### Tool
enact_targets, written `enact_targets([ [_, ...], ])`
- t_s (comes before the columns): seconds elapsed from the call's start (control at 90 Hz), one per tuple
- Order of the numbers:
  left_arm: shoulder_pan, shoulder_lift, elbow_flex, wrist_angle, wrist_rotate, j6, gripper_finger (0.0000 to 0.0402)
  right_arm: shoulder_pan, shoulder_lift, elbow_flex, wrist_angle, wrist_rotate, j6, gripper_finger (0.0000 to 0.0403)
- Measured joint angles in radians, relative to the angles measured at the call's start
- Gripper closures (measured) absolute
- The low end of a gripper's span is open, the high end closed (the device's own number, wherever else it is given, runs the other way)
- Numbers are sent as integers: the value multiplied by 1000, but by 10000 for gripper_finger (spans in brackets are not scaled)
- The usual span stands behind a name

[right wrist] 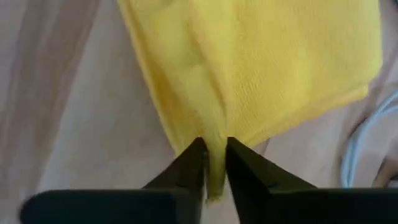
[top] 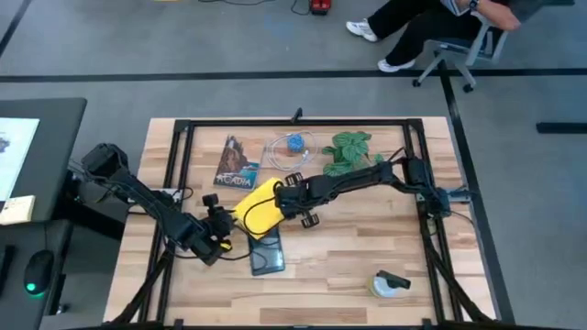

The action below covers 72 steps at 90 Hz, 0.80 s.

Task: Clean tablet
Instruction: Prepare the microfiber towel to clean the tablet, then spray the front of the tablet using the cleaning bottle

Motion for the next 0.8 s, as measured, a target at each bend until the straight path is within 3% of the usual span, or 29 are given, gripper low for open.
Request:
enact_targets([
  [0.156,0,0,0,10,-1,-7,295,-5,-16,0,-69,36,40,239],
  [0.3,0,0,0,56,-2,11,295,5,-84,0,-142,63,140,208],
  [0.567,15,0,0,212,62,241,295,90,-218,0,-130,70,182,227],
  [0.8,28,0,0,290,62,227,295,233,-433,0,-224,273,255,270],
])
